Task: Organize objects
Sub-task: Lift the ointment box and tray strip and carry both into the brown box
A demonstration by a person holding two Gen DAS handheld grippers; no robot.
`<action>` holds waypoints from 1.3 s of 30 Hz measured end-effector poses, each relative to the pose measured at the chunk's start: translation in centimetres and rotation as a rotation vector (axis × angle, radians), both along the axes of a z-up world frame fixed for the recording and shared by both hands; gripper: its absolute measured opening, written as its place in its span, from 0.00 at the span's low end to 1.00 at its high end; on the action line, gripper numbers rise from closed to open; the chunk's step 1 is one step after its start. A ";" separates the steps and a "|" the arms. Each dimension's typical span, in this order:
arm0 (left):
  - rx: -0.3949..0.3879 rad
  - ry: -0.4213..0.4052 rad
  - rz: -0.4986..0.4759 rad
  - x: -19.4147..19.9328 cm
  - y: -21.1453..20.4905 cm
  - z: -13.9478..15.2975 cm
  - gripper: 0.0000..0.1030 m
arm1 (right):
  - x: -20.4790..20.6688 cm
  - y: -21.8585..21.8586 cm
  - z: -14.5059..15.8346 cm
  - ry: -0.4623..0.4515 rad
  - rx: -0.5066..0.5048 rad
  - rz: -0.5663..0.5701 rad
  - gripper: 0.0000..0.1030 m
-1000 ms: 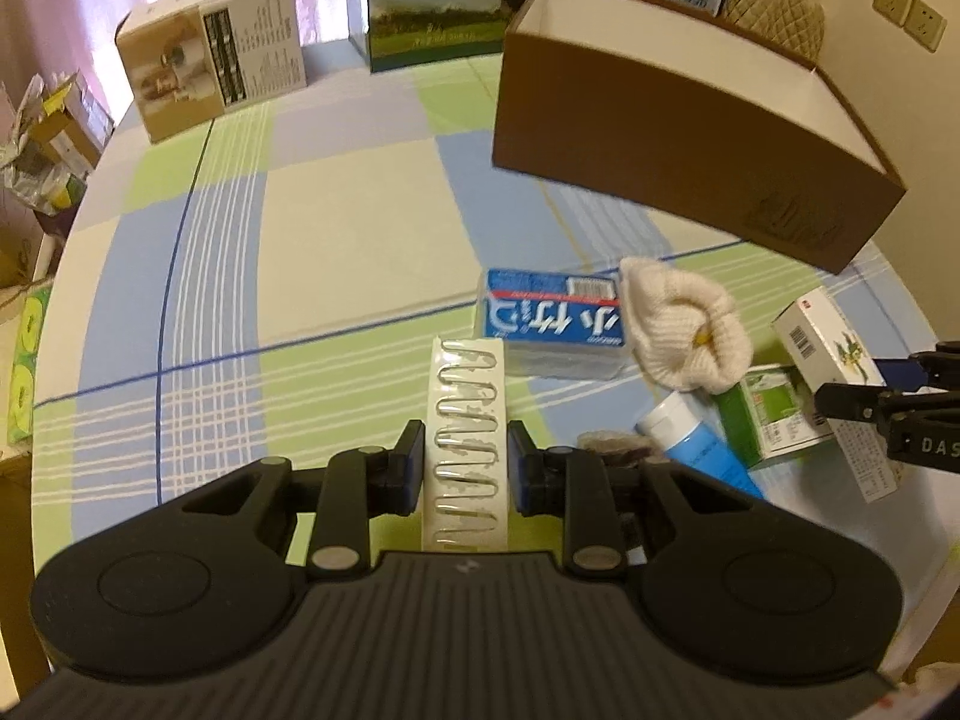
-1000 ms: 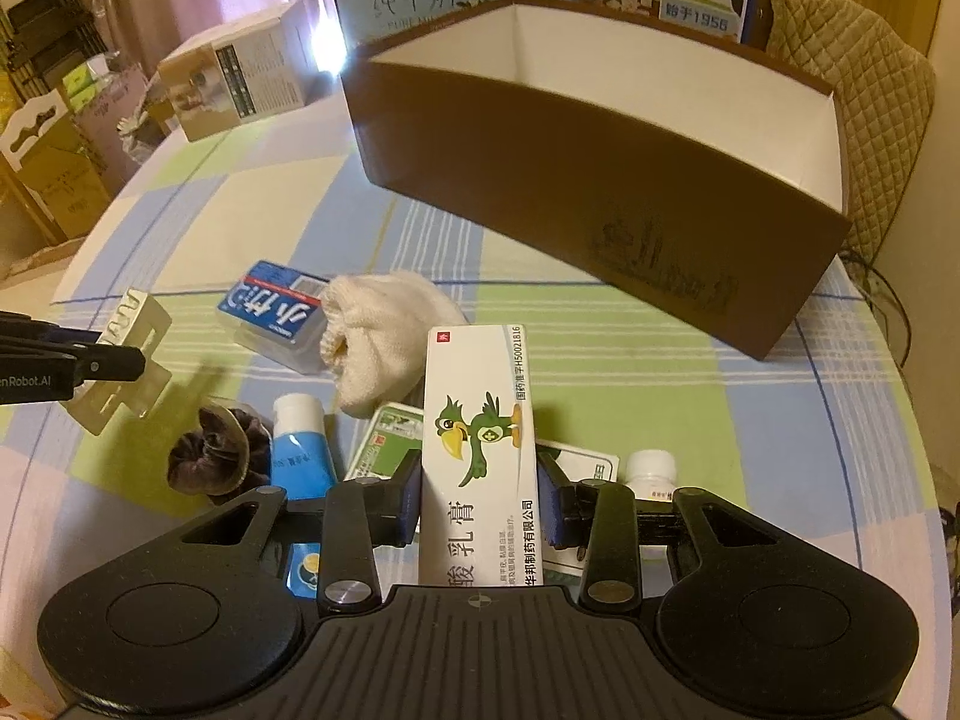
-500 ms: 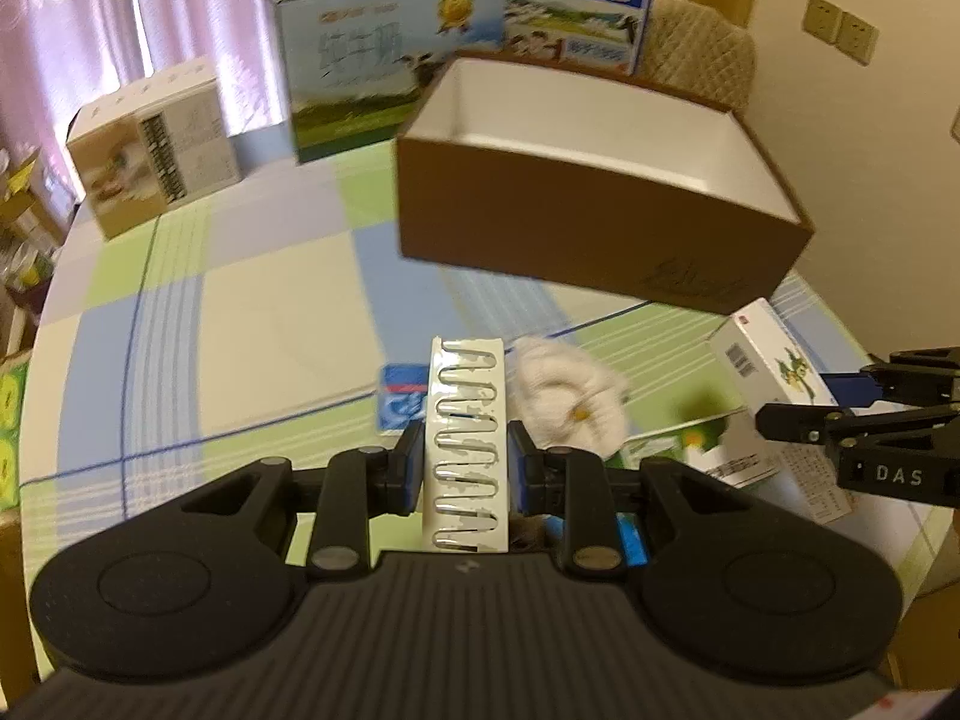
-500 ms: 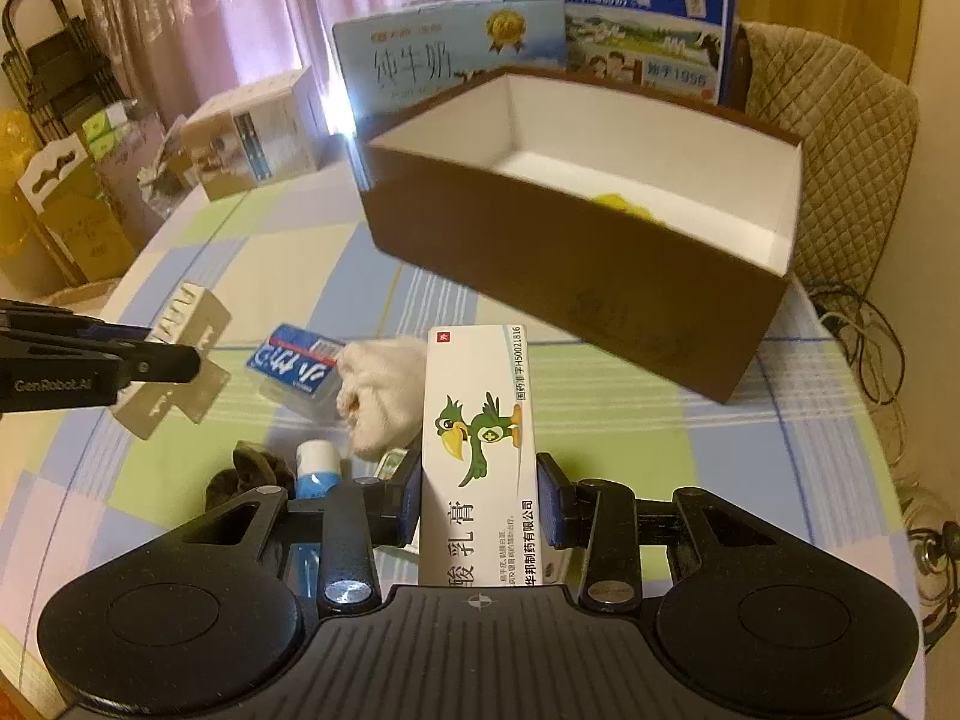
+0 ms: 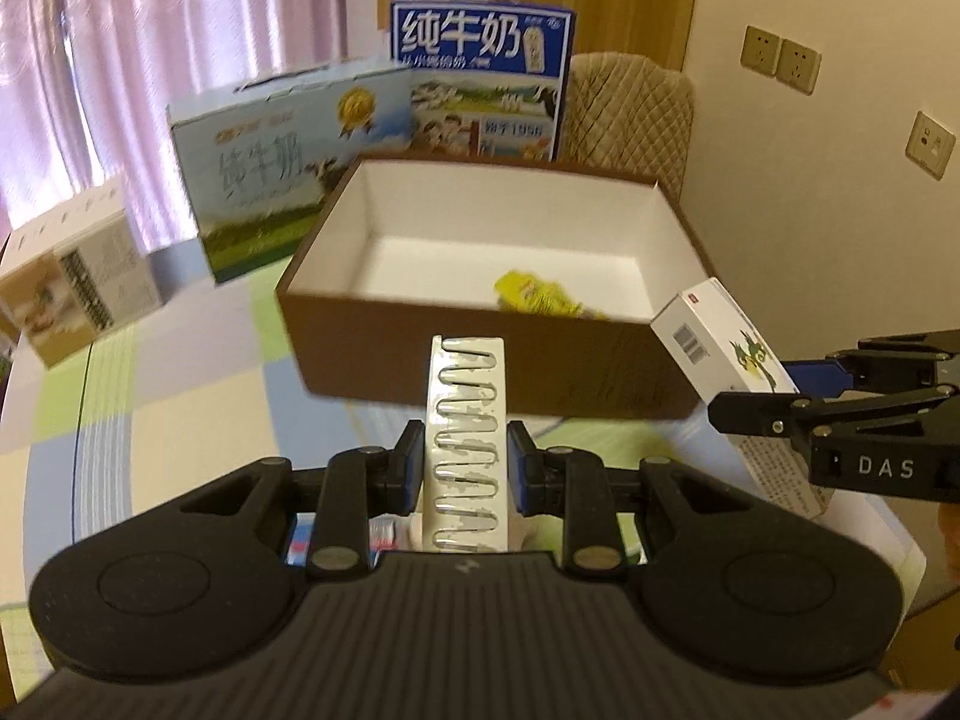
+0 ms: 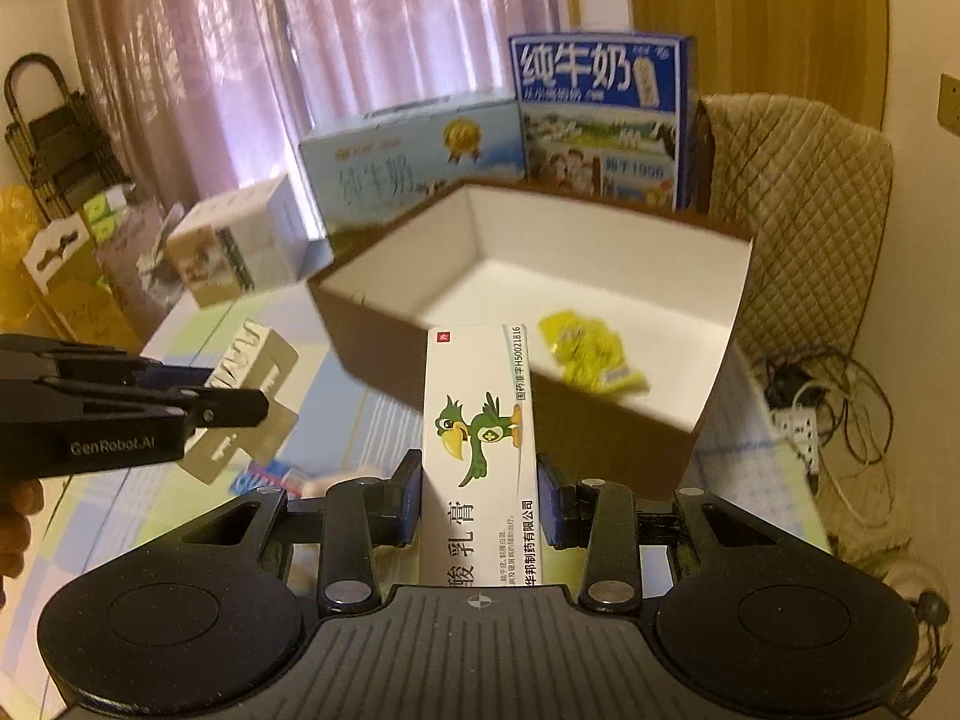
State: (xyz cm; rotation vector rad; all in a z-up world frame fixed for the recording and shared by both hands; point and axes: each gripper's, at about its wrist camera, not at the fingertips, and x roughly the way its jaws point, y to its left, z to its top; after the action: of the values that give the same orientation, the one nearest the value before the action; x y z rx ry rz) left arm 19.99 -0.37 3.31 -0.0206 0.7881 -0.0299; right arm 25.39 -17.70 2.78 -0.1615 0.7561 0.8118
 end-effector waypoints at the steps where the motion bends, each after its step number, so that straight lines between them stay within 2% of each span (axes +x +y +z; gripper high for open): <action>1: 0.002 -0.009 -0.002 0.6 -0.2 0.3 0.23 | 0.6 0.0 0.3 -0.007 0.006 -0.003 0.34; 9: 0.020 -0.049 -0.002 5.9 -0.9 1.8 0.23 | 5.7 0.7 2.0 -0.040 0.036 -0.029 0.34; 16: 0.051 -0.068 -0.002 10.7 -1.2 2.3 0.23 | 10.0 2.1 1.9 -0.055 0.017 -0.054 0.34; 21: 0.064 -0.056 0.000 13.9 -0.9 1.7 0.23 | 13.0 3.2 0.6 -0.041 -0.033 -0.102 0.34; 29: 0.066 -0.009 0.009 18.0 0.4 -0.3 0.23 | 17.6 4.2 -2.8 0.083 -0.100 -0.203 0.34; 39: 0.065 0.047 0.015 20.6 1.8 -3.0 0.23 | 19.4 5.7 -6.3 0.124 -0.220 -0.236 0.34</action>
State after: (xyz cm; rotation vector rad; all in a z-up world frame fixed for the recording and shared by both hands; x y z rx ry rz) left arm 40.55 1.43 0.34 0.0340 0.8352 0.0105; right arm 44.75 -11.96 -3.49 -0.2156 0.9627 0.5169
